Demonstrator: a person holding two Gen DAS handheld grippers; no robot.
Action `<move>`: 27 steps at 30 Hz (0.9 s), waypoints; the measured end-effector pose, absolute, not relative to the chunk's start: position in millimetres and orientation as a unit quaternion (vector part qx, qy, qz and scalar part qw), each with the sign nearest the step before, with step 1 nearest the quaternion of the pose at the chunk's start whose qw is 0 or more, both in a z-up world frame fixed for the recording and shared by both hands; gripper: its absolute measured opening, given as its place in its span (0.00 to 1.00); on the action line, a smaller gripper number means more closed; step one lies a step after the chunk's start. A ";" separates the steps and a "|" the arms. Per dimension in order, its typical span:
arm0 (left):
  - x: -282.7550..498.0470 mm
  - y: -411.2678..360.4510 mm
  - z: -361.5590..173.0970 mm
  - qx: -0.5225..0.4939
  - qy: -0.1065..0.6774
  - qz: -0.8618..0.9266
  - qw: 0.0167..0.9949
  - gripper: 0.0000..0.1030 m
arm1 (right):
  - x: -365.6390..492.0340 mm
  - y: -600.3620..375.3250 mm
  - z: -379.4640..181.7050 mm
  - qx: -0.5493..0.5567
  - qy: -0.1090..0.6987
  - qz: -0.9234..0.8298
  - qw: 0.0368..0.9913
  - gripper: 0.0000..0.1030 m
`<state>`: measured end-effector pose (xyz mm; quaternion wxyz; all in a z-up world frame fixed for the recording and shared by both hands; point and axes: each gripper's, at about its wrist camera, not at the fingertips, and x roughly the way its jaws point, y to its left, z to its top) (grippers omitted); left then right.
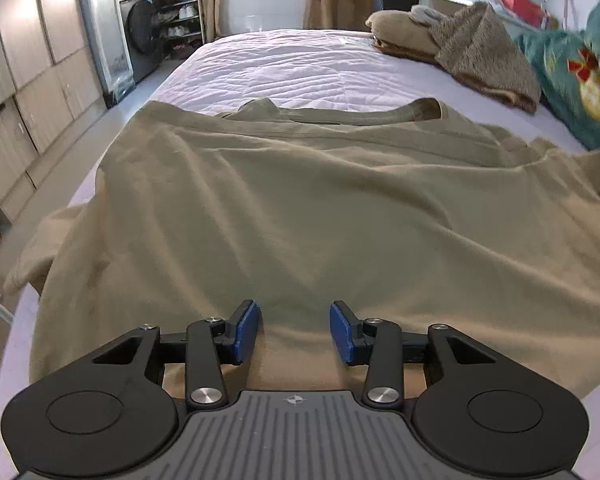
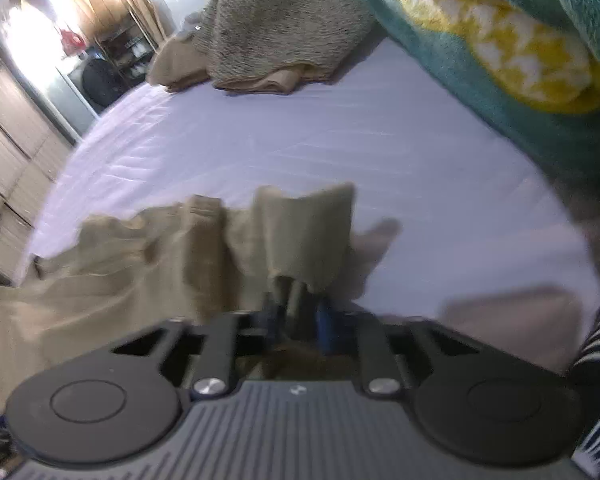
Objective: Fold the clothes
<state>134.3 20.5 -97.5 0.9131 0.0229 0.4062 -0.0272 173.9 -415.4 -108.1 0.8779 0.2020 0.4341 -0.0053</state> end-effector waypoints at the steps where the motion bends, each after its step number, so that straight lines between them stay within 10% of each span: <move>1: 133.8 21.6 -98.1 0.022 0.404 -0.030 0.914 0.43 | 173.4 -408.8 -104.9 0.187 0.433 -0.011 0.882 0.11; 10: 130.3 19.4 -101.3 0.033 0.393 -0.035 0.918 0.45 | 170.8 -270.8 -61.5 -0.139 0.394 -0.075 0.905 0.10; 16: 129.8 22.8 -99.4 0.033 0.396 -0.046 0.917 0.45 | 140.0 -134.2 -114.3 -0.337 0.406 0.028 0.849 0.46; 27: 131.5 23.7 -98.3 0.029 0.400 -0.049 0.915 0.45 | 122.7 -210.0 2.1 -0.149 0.350 0.088 0.921 0.74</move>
